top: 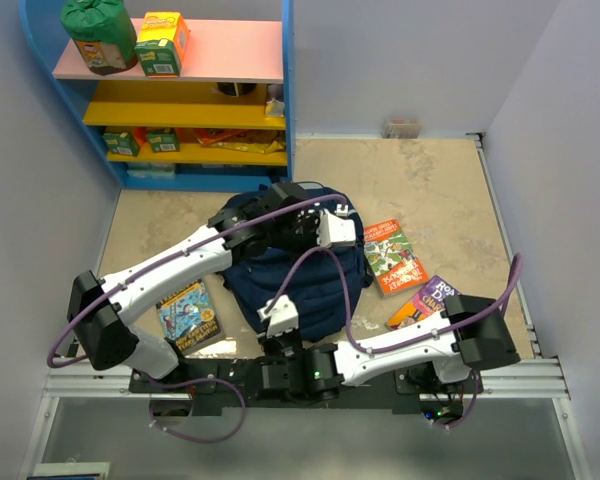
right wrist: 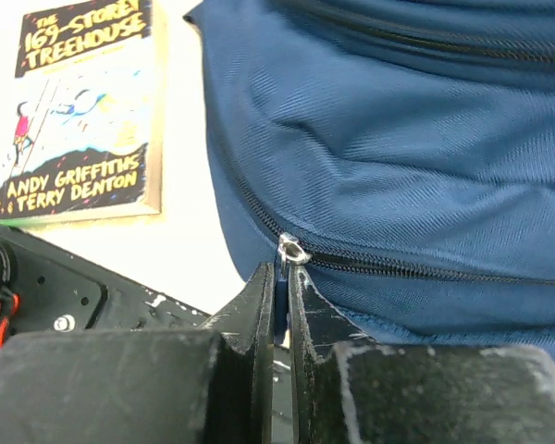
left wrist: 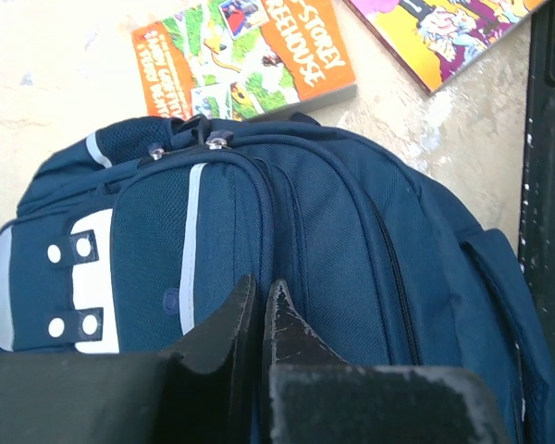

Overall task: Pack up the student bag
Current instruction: Unzip the student bag at the center of the board.

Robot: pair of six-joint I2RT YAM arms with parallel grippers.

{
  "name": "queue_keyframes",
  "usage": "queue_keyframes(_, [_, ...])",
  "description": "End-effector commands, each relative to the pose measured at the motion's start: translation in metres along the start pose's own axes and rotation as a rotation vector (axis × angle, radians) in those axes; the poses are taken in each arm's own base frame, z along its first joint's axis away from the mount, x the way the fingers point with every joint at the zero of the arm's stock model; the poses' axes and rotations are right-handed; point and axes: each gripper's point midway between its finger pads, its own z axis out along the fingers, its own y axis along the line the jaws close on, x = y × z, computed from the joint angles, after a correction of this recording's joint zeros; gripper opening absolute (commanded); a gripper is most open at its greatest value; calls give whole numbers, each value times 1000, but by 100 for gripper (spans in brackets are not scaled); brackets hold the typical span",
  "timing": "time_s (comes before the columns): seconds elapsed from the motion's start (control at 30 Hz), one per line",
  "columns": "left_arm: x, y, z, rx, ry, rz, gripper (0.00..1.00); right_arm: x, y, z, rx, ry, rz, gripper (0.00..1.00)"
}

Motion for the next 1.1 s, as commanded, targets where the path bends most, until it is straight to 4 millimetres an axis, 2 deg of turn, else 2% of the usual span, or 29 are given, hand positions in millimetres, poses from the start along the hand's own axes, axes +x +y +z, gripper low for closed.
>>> queue_keyframes(0.0, [-76,29,-14,-83,-211,80,0,-23,35,-10,-54,-69,-52,0])
queue_keyframes(0.2, [-88,30,-10,-67,-251,33,0,-32,52,-12,-142,-113,-73,0])
queue_keyframes(0.37, [-102,28,-10,-46,-294,-30,0,-40,71,2,-151,-171,-149,0])
queue_keyframes(0.43, [-104,27,-12,-41,-303,-46,0,-50,77,11,-136,-186,-133,0])
queue_keyframes(0.47, [-104,28,-13,-47,-302,-47,0,-47,76,16,-113,-177,-121,0])
queue_keyframes(0.5, [-104,28,-14,-50,-303,-48,0,-42,64,21,-61,-154,-170,0])
queue_keyframes(0.57, [-100,31,-17,-68,-299,-48,0,-48,60,18,-32,-147,-110,0])
queue_keyframes(0.67, [-98,36,-21,-93,-300,-69,0,-39,43,15,-20,-114,-87,0])
queue_keyframes(0.83, [-110,54,-40,-177,-330,-123,0,-28,8,7,44,-63,-59,0])
queue_keyframes(0.97, [-102,65,-44,-246,-311,-168,0,-35,9,6,64,-72,-51,0])
queue_keyframes(1.0, [-99,64,-43,-247,-303,-177,0,-45,16,3,58,-82,-43,0])
queue_keyframes(1.07, [-96,64,-42,-253,-303,-203,0,-49,24,4,53,-87,-77,0])
